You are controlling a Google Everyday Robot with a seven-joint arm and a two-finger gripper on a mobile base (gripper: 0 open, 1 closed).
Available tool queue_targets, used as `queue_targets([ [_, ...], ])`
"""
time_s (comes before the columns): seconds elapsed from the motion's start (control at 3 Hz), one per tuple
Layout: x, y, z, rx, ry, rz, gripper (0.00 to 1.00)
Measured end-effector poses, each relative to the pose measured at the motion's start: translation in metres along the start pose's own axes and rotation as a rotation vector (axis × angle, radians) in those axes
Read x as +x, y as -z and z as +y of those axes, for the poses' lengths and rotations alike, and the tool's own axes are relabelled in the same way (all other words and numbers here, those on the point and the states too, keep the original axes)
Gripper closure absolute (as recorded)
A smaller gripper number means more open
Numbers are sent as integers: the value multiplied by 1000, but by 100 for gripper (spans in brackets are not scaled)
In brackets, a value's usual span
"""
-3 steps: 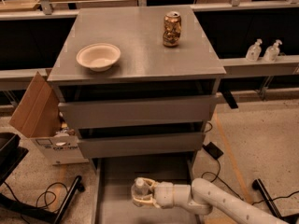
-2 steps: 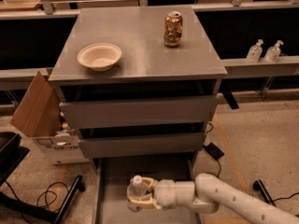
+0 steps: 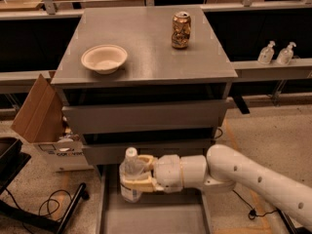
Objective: Pick blue plastic bottle from bottom drawer and place on counter
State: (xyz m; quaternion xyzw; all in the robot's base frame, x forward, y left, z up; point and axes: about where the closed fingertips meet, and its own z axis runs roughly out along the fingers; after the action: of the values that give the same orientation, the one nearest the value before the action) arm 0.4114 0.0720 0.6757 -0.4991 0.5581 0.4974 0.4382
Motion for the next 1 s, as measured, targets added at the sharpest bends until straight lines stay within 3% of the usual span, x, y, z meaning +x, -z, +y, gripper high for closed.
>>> queue_targets([
  [0.33, -95, 5, -36, 79, -12, 47, 100],
  [0.67, -178, 3, -73, 178, 19, 137, 100],
  [1.0, -234, 0, -97, 259, 65, 256, 100],
])
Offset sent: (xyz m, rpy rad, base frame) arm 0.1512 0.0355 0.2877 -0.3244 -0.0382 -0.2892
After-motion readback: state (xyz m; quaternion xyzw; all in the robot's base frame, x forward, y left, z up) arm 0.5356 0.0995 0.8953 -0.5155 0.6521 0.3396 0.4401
